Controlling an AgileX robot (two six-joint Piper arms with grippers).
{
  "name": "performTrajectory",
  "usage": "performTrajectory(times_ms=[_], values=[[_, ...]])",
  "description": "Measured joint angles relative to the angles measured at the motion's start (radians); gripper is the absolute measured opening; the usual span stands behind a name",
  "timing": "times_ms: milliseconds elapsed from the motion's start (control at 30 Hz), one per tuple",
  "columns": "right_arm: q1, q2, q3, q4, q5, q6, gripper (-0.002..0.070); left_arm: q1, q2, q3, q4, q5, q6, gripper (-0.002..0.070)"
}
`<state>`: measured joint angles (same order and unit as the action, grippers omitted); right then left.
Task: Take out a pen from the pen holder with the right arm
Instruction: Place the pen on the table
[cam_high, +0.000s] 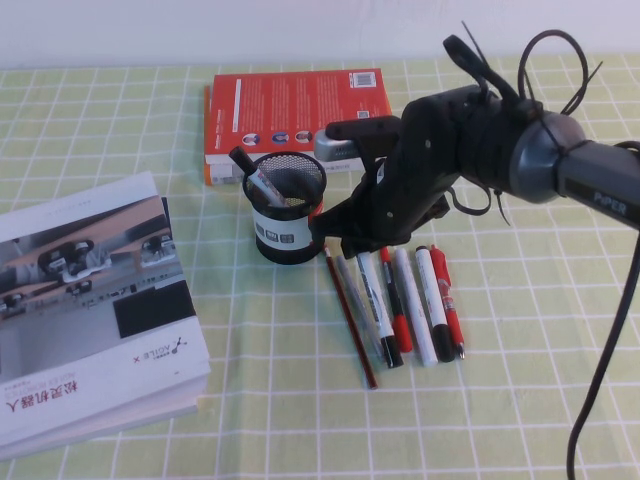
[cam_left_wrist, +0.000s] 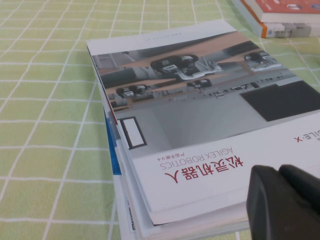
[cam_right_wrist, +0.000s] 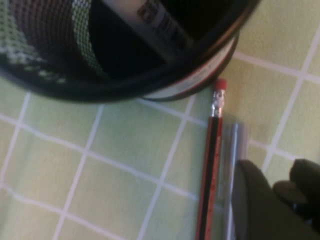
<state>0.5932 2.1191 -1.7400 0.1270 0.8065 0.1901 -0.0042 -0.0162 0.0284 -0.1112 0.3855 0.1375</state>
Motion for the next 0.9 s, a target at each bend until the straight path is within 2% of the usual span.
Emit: performTrajectory(times_ms=[600,833,900], values=[[-0.01,0.048,-0.02,-0.006,-0.024,0.0,0.0102,0.0,0.0,0.0,0.0,0.0,0.0,-0.0005],[-0.01,0.05,-0.02,-0.008,-0.024,0.0,0.0272,0.0,0.0,0.0,0.0,0.0,0.0,-0.0005],[-0.01,0.05,-0.02,-0.008,-0.024,0.0,0.0293,0.0,0.0,0.0,0.0,0.0,0.0,-0.0005]])
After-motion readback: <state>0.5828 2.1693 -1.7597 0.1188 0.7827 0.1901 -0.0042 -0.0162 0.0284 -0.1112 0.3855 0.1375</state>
